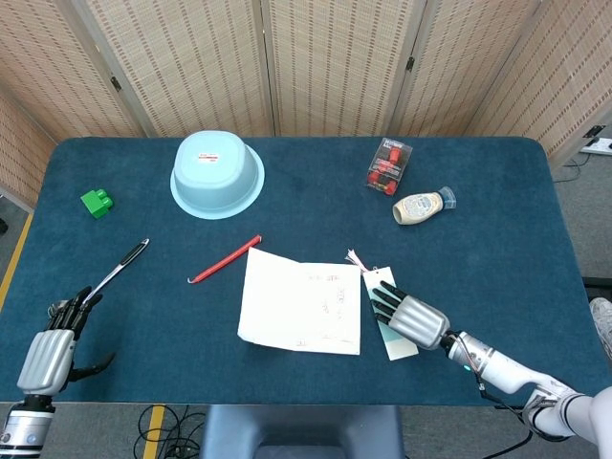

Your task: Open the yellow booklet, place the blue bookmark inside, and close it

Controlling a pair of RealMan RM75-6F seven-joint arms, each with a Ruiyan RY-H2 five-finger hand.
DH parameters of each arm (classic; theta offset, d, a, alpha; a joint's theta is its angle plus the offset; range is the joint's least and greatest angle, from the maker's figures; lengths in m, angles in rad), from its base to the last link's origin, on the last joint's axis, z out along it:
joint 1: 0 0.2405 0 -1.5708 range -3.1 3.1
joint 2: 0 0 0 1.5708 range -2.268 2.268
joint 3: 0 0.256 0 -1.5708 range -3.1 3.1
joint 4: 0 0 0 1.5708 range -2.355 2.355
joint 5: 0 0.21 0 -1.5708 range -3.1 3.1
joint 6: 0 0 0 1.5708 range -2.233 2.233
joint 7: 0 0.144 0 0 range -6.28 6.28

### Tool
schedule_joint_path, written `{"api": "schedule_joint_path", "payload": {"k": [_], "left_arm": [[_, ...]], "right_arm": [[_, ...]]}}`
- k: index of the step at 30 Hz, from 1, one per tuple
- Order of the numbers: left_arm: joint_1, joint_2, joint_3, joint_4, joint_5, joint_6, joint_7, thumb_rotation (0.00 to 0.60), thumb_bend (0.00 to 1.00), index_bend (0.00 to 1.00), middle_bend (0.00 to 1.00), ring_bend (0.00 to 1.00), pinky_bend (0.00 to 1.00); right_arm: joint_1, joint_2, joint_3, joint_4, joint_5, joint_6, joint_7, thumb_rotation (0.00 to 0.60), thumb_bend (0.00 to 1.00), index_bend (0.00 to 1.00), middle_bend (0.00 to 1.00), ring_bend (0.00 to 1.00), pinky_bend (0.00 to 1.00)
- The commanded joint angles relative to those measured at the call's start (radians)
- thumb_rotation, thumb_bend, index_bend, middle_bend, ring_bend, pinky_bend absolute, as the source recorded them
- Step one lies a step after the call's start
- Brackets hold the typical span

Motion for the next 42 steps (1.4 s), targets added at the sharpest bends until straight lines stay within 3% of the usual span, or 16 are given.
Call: {"api": "schedule_joint_path", "payload": {"k": [1,27,42], "left_arm": [[0.000,0.000,0.000,0.001,0.000,0.000,-0.001,0.600,0.23,0.12,0.04,0.09,0.17],[-0.002,0.000,0.002,0.013,-0.007,-0.007,-0.016,0.600,0.23,0.12,0.04,0.09,0.17],[-0.001,-0.004,0.004,0.024,-0.009,-0.008,-0.025,0.600,0.23,0.12,0.04,0.09,0.17]], "right_arm": [[0.001,-0.010,0.005,0.005,0.003,-0.003,0.000,0.600,0.65,0.30,0.14,0.03,0.02],[0.011,-0.060,0.020,0.055,0.020,-0.026,0.018,0.600,0.65,0.30,0.14,0.03,0.02],[-0.023,-0.033,0.032,0.068,0.078,-0.043,-0.001,0.600,0.65,0.30,0.14,0.03,0.02]]}}
